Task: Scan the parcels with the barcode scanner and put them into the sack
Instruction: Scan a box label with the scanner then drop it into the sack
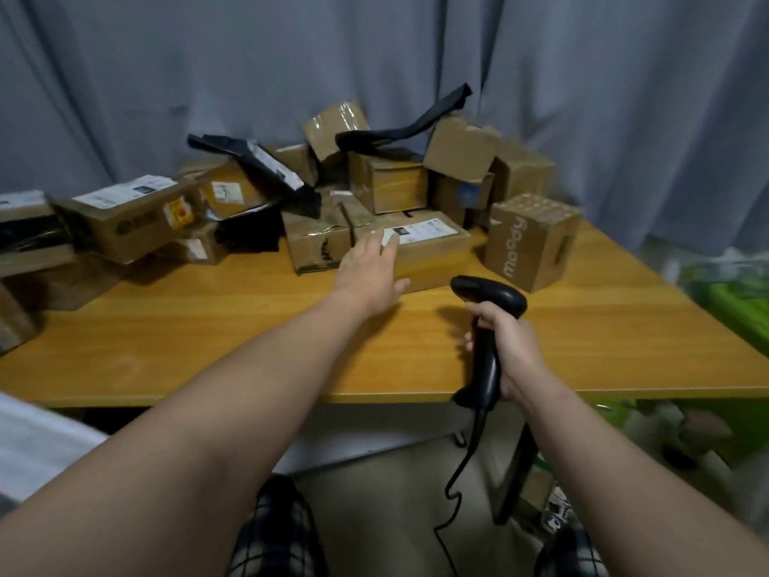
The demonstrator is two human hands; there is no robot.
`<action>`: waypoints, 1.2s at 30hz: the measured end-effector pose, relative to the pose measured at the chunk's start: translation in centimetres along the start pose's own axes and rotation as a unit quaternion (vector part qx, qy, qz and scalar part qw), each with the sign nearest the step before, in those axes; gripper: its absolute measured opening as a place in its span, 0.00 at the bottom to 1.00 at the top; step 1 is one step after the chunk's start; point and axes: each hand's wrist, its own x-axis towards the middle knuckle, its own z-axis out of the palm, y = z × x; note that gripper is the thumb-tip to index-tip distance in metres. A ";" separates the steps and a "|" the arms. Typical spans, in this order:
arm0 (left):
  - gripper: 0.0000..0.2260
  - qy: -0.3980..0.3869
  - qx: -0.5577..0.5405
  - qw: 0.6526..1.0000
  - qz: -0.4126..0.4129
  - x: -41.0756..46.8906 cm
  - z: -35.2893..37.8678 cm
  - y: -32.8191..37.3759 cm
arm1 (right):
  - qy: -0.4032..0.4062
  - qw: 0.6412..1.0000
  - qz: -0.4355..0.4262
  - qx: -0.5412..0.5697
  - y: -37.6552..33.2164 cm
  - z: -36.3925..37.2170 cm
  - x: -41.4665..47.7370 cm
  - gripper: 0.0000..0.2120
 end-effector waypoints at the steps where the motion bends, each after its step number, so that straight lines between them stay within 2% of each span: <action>1: 0.33 -0.016 0.009 1.000 -0.005 1.2 0.0 0.0 | -0.003 1.000 0.001 -0.001 0.2 -0.1 0.3 0.09; 5: 0.30 -0.077 -0.023 0.996 -0.029 3.6 0.7 -0.8 | -0.009 1.000 0.003 0.011 0.5 -0.4 0.8 0.09; 9: 0.27 -0.036 -0.078 0.996 -0.007 1.5 1.2 -2.1 | -0.008 1.000 0.003 0.019 0.6 -0.3 0.6 0.08; 13: 0.24 -0.042 -0.151 0.987 0.026 -2.0 0.3 -2.9 | -0.007 1.000 -0.012 0.021 0.3 -0.3 0.2 0.10; 17: 0.20 -0.032 -0.208 0.977 0.025 -6.0 -0.6 -4.1 | 0.018 0.997 -0.023 0.065 0.0 -0.3 -0.9 0.11; 19: 0.18 -0.023 -0.237 0.971 0.010 -7.7 -0.8 -4.8 | 0.005 0.997 -0.015 0.073 -0.2 0.0 -1.4 0.13; 22: 0.16 0.004 -0.269 0.963 0.001 -9.9 -0.9 -5.5 | -0.058 0.998 0.001 0.034 -0.4 0.8 -2.6 0.18; 25: 0.09 0.056 -0.336 0.939 -0.034 -11.4 -1.0 -5.5 | -0.090 0.996 -0.022 -0.011 0.1 2.4 -4.1 0.10; 28: 0.03 0.113 -0.401 0.901 -0.122 -12.5 -1.4 -5.7 | -0.090 0.994 -0.060 -0.018 1.1 3.8 -5.1 0.11; 31: 0.11 0.157 -0.434 0.865 -0.197 -13.7 -2.1 -6.4 | -0.077 0.994 -0.071 -0.017 1.8 4.3 -5.5 0.10; 36: 0.40 0.074 -0.464 0.869 -0.153 -15.1 -3.7 -8.0 | -0.093 0.992 -0.076 0.027 2.6 4.3 -6.2 0.13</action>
